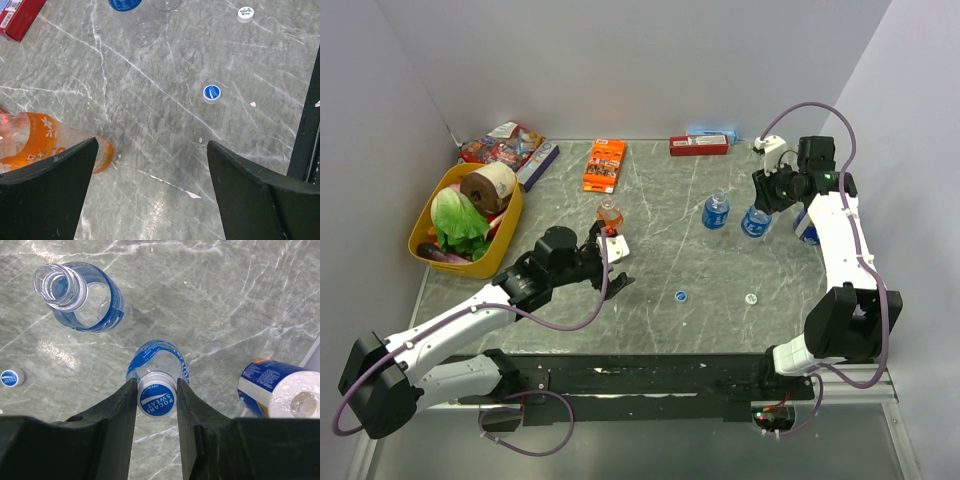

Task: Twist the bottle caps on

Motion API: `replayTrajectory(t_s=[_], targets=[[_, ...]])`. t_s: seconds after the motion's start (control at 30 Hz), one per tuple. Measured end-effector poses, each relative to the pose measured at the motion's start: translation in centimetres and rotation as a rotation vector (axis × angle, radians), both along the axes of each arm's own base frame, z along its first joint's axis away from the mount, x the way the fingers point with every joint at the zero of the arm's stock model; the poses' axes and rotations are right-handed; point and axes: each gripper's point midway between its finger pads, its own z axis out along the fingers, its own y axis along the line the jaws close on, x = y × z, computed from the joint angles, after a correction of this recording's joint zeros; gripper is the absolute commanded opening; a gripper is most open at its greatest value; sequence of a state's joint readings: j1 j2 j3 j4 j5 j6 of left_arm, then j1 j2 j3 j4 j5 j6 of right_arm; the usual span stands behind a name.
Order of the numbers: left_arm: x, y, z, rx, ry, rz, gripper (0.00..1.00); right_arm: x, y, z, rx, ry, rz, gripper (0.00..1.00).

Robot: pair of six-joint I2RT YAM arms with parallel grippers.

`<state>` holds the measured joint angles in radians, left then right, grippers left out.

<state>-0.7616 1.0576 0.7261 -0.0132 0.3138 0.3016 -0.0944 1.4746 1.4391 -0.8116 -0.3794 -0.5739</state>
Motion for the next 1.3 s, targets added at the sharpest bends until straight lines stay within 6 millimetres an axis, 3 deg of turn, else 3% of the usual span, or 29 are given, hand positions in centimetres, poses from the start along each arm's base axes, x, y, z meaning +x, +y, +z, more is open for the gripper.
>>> replayTrajectory(t_s=[0.23, 0.63, 1.0, 1.3], targets=[[-0.1, 0.0, 0.0, -0.002, 0.001, -0.004, 0.96, 0.1, -0.1, -0.1, 0.002, 0.003, -0.017, 0.54], [-0.1, 0.0, 0.0, -0.004, 0.004, -0.009, 0.96, 0.4, -0.5, -1.4, -0.005, 0.043, -0.041, 0.57], [-0.1, -0.1, -0.1, -0.004, 0.007, -0.015, 0.96, 1.0, -0.9, -1.1, -0.022, 0.033, -0.054, 0.66], [-0.2, -0.2, -0.2, -0.002, 0.012, -0.021, 0.96, 1.5, -1.1, -0.4, -0.028, 0.012, -0.057, 0.68]])
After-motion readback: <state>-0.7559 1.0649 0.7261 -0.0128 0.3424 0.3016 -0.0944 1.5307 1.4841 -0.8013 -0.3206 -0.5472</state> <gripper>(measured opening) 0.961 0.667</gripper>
